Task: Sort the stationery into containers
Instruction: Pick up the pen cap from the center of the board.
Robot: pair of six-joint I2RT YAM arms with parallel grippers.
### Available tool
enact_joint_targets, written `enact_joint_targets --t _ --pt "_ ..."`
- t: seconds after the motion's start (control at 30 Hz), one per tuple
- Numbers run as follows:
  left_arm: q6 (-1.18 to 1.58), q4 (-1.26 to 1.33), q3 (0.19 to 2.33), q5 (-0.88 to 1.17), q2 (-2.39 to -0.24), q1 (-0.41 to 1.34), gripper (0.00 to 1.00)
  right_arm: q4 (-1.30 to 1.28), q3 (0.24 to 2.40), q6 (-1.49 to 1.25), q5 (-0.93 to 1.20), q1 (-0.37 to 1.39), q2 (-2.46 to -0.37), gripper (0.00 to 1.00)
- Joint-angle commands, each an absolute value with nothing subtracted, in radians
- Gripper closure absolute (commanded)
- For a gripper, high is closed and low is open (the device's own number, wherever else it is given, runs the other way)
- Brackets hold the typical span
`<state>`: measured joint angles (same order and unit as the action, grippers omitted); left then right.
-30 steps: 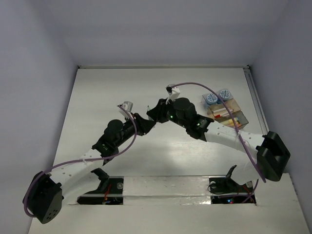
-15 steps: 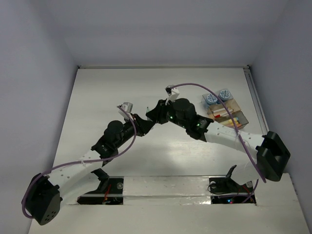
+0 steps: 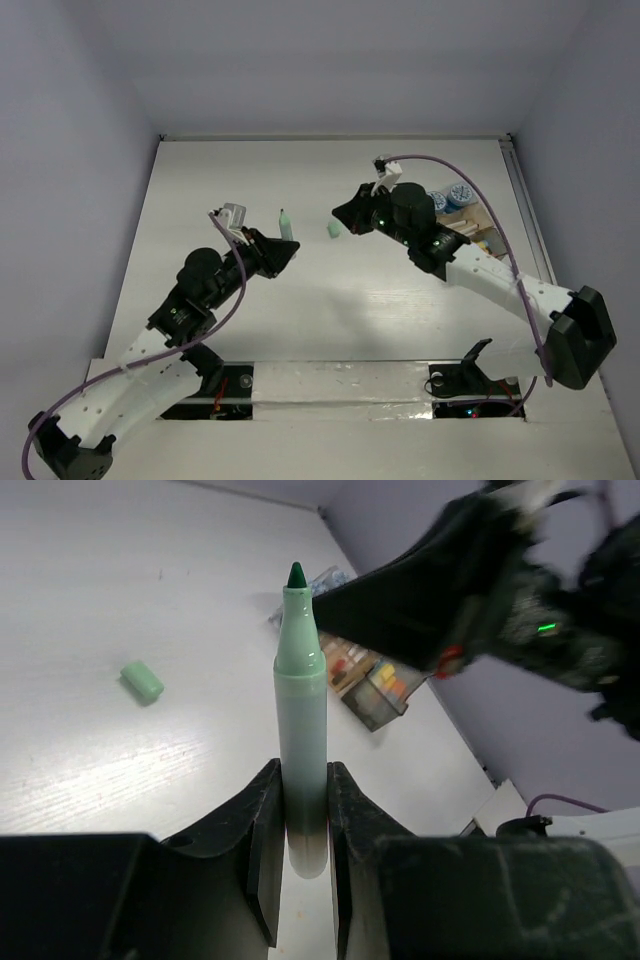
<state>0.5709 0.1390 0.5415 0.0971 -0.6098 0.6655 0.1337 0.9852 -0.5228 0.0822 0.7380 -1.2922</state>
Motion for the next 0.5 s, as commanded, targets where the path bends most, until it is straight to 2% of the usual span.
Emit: enact_joint_targets --t 0.0,0.23,0.47 --pt "0.493 0.022 0.670 0.104 -0.568 0.664 1.00 0.048 1.020 -0.485 0.140 0.729 -1.413 1.00" --pt "0.325 -0.191 0.874 0.147 -0.597 0.664 1.00 0.022 1.161 -0.465 0.134 0.729 -1.664 1.00" --pt "0.230 -0.213 0.844 0.071 -0.588 0.664 1.00 -0.047 1.290 -0.450 0.051 0.729 -1.864 1.00"
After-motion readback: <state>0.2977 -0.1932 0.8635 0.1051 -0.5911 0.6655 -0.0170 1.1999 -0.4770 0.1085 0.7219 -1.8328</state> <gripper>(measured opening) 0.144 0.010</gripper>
